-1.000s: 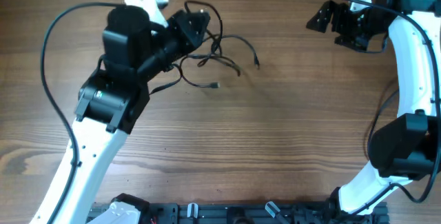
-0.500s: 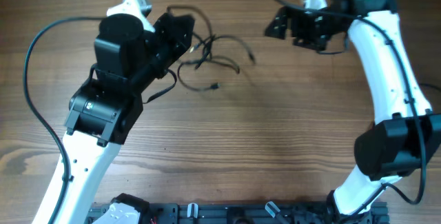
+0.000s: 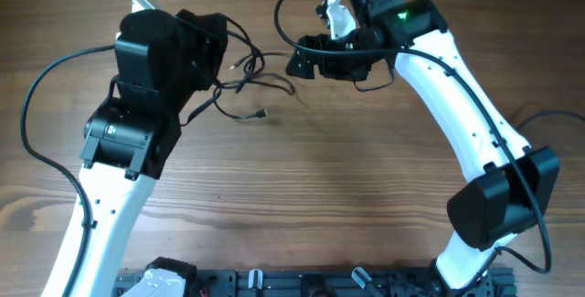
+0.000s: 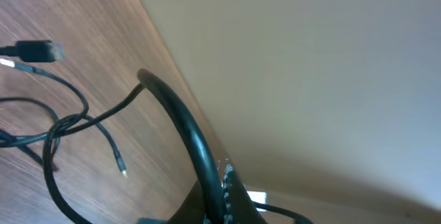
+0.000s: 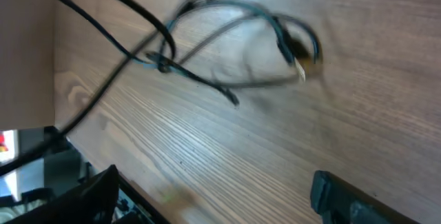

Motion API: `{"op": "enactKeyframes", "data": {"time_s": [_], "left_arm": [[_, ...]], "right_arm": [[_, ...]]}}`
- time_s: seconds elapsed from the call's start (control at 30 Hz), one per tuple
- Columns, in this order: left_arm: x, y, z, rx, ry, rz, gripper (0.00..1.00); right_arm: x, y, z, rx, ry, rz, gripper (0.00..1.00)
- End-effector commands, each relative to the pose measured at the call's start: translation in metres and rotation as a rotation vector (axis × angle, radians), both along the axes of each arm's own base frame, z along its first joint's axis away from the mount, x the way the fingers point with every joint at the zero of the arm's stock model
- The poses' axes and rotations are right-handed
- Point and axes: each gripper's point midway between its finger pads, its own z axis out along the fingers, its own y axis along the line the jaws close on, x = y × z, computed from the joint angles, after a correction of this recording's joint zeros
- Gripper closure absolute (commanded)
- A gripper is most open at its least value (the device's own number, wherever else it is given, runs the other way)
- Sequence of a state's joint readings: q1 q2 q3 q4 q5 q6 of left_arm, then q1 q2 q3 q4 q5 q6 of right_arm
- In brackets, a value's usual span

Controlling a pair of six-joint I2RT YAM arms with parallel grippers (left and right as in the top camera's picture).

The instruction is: Untangle cables

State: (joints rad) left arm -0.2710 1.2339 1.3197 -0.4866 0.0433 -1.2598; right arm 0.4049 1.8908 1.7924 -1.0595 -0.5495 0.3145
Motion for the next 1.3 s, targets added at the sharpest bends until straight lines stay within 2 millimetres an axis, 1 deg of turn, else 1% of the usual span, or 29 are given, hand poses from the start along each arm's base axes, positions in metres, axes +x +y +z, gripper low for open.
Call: {"op": "enactKeyframes", "data": {"time_s": [0.0,0.07,0.13,0.23,0.3,0.4,0.5,0.63,0.73,0.77,0.8,0.9,0.93,1.07,1.1,1.17,1.27], "left_arm": [[0.001,-0.002,0.017,-0.045,-0.041,-0.026,0.96],[0.002,-0.007,0.025,-0.066,-0.072,-0.059,0.96],[0.001,-0.018,0.037,-0.095,-0.115,-0.117,0.96],[-0.001,-0.027,0.045,-0.118,-0.140,-0.176,0.96],[-0.003,-0.031,0.046,-0.125,-0.140,-0.198,0.96],[-0.003,-0.031,0.046,-0.125,-0.139,-0.199,0.96],[-0.003,-0.031,0.046,-0.125,-0.140,-0.199,0.96],[-0.003,-0.031,0.046,-0.125,-0.140,-0.198,0.96],[-0.003,-0.031,0.046,-0.125,-0.140,-0.198,0.96],[-0.003,-0.031,0.045,-0.125,-0.139,-0.198,0.96],[-0.003,-0.031,0.045,-0.125,-0.138,-0.198,0.96],[-0.004,-0.031,0.044,-0.124,-0.132,-0.198,0.96],[-0.004,-0.031,0.044,-0.124,-0.131,-0.198,0.96],[-0.004,-0.031,0.043,-0.123,-0.128,-0.198,0.96],[-0.004,-0.031,0.043,-0.123,-0.128,-0.198,0.96],[-0.004,-0.031,0.043,-0.123,-0.128,-0.198,0.96],[-0.004,-0.031,0.043,-0.123,-0.128,-0.198,0.96]], "right_arm": [[-0.014,0.009,-0.003,0.075,0.054,0.015,0.11],[-0.016,0.009,-0.016,0.082,0.097,-0.012,0.13],[-0.011,0.012,-0.022,0.105,0.148,-0.094,0.21],[0.000,0.017,-0.026,0.149,0.201,-0.212,0.29],[0.005,0.020,-0.031,0.184,0.240,-0.279,0.29],[0.007,0.024,-0.036,0.211,0.288,-0.320,0.31],[0.004,0.029,-0.037,0.207,0.294,-0.316,0.32],[0.001,0.033,-0.051,0.177,0.349,-0.361,0.32],[-0.001,0.034,-0.066,0.160,0.469,-0.458,0.32],[-0.005,0.036,-0.071,0.150,0.524,-0.502,0.31],[-0.008,0.040,-0.073,0.150,0.570,-0.539,0.31],[-0.014,0.048,-0.075,0.143,0.651,-0.621,0.28],[-0.015,0.050,-0.076,0.139,0.667,-0.652,0.28],[-0.010,0.054,-0.080,0.130,0.671,-0.749,0.28],[-0.005,0.056,-0.078,0.144,0.648,-0.748,0.32],[0.000,0.053,-0.081,0.133,0.609,-0.768,0.37],[0.007,0.046,-0.087,0.107,0.568,-0.812,0.37]]}}
